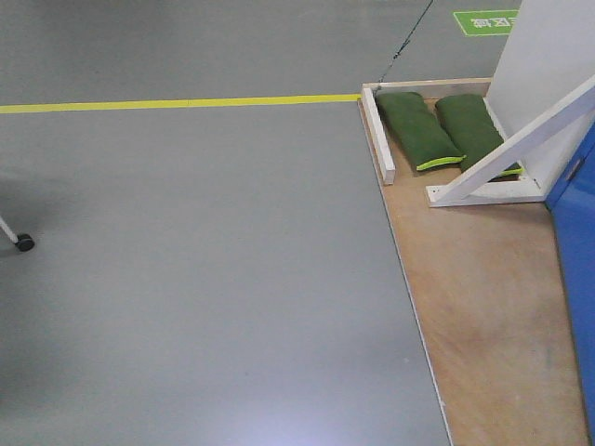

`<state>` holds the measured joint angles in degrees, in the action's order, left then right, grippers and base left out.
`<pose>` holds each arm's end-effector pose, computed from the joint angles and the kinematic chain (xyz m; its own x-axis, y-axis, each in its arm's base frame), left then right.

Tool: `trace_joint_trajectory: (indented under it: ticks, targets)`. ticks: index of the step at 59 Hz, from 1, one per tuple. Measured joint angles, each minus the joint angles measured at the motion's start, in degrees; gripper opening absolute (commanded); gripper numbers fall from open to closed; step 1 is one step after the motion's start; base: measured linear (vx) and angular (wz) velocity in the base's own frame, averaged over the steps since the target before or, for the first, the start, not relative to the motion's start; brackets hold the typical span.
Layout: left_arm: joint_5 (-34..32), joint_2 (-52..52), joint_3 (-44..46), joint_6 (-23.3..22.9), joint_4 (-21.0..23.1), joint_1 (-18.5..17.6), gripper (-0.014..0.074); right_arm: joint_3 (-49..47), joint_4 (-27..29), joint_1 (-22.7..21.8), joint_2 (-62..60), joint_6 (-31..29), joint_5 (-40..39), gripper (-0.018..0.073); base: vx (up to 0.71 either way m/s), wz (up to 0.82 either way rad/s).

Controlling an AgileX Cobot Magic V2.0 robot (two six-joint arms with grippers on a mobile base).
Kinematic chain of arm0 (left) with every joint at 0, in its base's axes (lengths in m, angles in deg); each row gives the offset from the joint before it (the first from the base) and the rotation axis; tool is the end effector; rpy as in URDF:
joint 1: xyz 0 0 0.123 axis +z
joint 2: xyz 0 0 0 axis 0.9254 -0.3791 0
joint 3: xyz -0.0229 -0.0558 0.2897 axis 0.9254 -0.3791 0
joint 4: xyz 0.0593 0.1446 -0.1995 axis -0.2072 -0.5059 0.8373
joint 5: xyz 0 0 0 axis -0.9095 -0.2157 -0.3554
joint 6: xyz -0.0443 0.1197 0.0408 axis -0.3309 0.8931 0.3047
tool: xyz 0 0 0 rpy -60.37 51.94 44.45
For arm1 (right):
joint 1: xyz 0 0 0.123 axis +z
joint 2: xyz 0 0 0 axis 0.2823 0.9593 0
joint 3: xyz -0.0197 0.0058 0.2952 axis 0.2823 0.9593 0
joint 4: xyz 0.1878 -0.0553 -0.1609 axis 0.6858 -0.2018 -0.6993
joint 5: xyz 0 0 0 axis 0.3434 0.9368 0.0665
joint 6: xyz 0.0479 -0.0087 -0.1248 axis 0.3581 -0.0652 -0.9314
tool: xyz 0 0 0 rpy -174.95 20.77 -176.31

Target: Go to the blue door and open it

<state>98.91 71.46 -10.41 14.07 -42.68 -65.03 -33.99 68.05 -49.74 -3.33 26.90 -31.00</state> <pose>0.0872 0.0055 0.1701 -0.2122 0.0561 -0.9756 -0.0432 0.9968 0.0667 0.1276 -0.3243 0.3952 0.9184 0.3140 -0.2407 0.2566 -0.0099 0.9665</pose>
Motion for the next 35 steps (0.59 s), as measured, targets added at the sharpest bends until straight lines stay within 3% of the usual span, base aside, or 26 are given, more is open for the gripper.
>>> trace_joint_trajectory:
  ticks: [24, 35]
  targets:
    - [0.0, 0.0, 0.0, 0.0, 0.0, 0.0, 0.007, -7.4, 0.61, -6.55, 4.42, 0.0, -13.62, 0.0002, 0.0, 0.0]
    - [0.0, 0.0, 0.0, 0.0, 0.0, 0.0, 0.007, -10.78, 0.61, -6.63, 9.19, 0.0, -10.58, 0.0002, 0.0, 0.0]
